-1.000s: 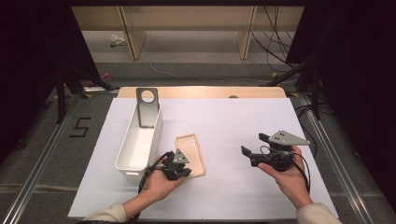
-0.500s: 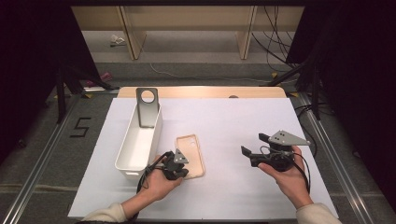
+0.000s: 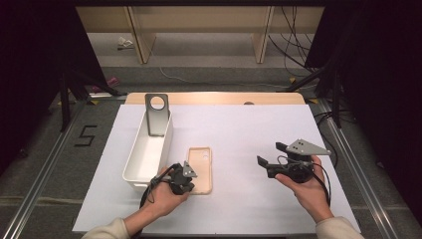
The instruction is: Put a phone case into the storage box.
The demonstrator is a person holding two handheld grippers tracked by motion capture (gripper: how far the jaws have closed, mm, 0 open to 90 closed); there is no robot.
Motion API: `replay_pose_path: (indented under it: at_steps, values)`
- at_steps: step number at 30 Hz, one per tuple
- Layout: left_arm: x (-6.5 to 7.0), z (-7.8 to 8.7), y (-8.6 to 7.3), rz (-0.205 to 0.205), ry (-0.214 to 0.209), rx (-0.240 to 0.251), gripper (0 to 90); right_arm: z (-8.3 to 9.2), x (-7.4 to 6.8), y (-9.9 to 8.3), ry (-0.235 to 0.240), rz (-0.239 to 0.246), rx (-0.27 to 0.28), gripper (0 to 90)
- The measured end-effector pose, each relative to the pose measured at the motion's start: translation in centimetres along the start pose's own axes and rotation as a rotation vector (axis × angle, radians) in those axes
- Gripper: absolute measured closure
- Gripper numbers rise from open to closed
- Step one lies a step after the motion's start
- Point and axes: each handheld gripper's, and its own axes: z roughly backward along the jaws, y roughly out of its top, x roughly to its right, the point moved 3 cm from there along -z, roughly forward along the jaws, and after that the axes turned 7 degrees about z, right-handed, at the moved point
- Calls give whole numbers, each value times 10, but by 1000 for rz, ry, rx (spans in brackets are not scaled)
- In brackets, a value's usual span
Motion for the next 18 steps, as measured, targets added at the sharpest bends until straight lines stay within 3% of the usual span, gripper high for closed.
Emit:
replay_pose_path:
  at_steps: [18]
  values:
    - [-2, 5, -3, -26, 12, -16, 890, 0, 0, 0, 0, 0, 1, 160]
